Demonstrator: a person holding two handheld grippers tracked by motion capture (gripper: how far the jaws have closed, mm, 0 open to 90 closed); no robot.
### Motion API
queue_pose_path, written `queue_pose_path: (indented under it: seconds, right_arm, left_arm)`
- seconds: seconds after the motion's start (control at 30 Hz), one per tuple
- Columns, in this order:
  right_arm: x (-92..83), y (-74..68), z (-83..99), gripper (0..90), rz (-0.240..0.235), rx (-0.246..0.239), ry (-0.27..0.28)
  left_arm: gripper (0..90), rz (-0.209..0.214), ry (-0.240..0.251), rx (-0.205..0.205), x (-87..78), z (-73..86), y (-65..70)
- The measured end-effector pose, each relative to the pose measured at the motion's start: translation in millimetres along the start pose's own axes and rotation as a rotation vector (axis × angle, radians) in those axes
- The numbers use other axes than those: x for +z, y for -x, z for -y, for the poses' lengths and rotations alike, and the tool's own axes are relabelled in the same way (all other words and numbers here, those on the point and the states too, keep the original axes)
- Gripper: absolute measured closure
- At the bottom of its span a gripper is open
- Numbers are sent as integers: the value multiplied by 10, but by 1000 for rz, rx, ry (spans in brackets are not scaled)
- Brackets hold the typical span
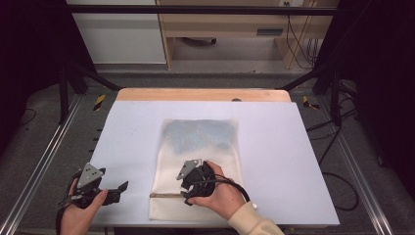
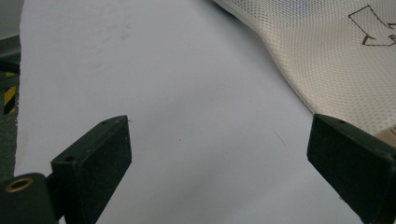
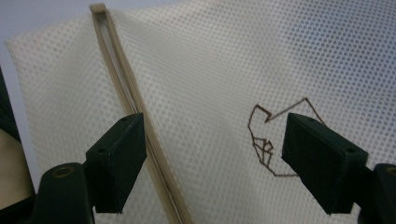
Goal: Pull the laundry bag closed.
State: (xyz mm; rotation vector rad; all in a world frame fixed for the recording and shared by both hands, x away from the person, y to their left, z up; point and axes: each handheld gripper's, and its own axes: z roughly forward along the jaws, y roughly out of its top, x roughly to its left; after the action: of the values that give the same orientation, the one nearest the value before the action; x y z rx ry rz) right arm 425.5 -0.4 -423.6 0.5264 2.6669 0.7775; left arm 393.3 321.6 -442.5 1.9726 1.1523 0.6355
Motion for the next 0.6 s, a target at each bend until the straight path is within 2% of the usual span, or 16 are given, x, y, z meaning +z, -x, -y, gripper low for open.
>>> queue_pose_path:
  seconds: [0.13, 0.2, 0.23, 0.53, 0.6]
  right_arm:
    - [0, -20, -137, 263, -20, -1, -5]
    - [-3, -31, -172, 265, -19, -12, -16]
    - [-6, -51, -215, 272, -19, -33, -20]
    - [42, -119, -315, 303, -45, -54, -41]
    - [63, -132, -343, 354, -57, -48, -35]
  left_arm:
    - [64, -2, -7, 2, 7, 2, -9]
    - [64, -5, -8, 3, 4, 5, -16]
    - [64, -6, -1, -6, 3, 7, -17]
    - [64, -2, -2, -11, 10, 7, -19]
    - [65, 1, -8, -10, 5, 8, -30]
